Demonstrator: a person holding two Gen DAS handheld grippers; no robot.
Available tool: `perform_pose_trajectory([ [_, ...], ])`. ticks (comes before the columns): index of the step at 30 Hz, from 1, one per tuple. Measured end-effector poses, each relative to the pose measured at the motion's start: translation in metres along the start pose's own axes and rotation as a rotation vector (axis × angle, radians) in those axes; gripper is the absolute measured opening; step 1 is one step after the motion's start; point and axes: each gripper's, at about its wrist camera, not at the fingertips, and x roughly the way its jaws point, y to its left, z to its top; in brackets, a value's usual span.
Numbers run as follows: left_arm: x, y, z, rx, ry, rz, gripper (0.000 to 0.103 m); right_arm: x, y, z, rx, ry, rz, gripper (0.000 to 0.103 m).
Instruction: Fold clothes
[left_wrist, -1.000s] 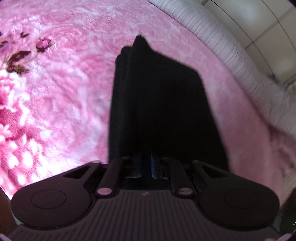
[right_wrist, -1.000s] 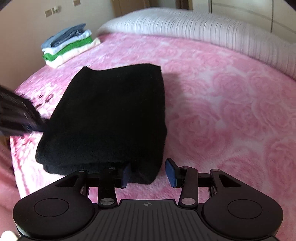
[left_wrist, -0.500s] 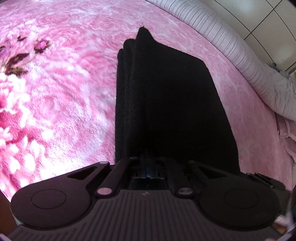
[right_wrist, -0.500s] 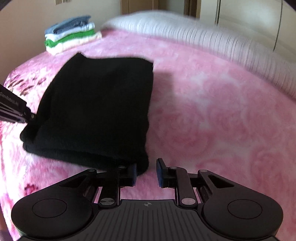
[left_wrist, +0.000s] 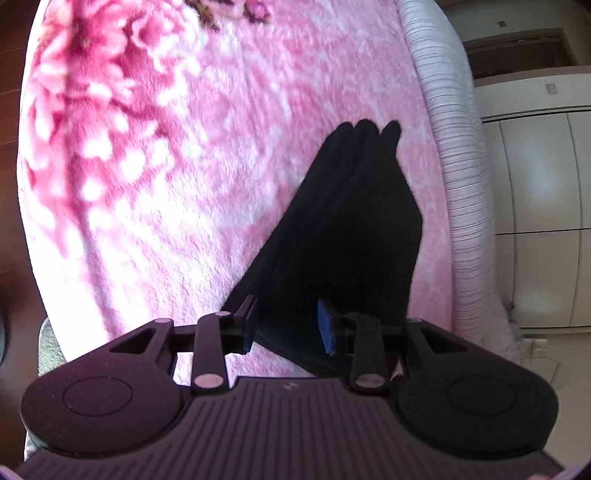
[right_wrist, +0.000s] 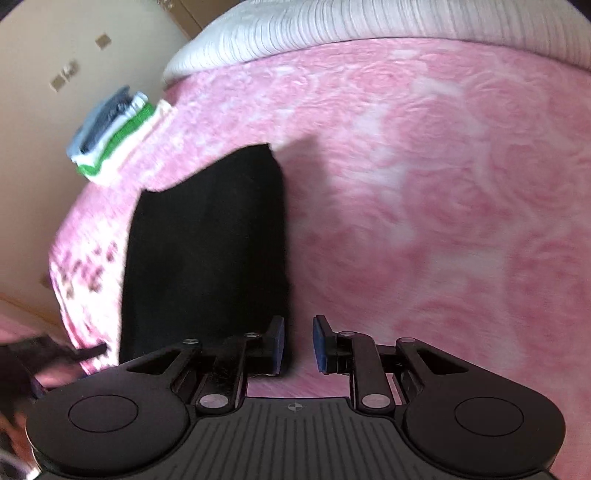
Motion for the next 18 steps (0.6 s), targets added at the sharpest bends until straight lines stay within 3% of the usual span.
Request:
perform_pose_trajectory([
  [3,0.009,-0.005,-0.004,0.052,-0.013,0.022,0.026,0.010,0.010,0.002,0.006,-0.023,-0.007,0.021],
  [5,0.008,-0.012,-0.005,0.129,-0.022,0.029,0.011,0.015,0.011,0.005,0.000,-0.024,-0.006,0.021],
  [7,0.001,-0.021,-0.007,0.221,-0.041,0.036,0.009,0.020,0.012,0.009,-0.005,-0.021,-0.003,0.020],
  [12,-0.006,-0.016,-0.006,0.275,-0.073,0.089,0.009,0.030,0.034,0.009,-0.144,0.028,-0.014,0.020],
  [18,0.016,-0.030,0.006,0.361,0.011,0.144,0.017,0.042,0.052,0.008,-0.281,0.057,-0.090,0.020],
])
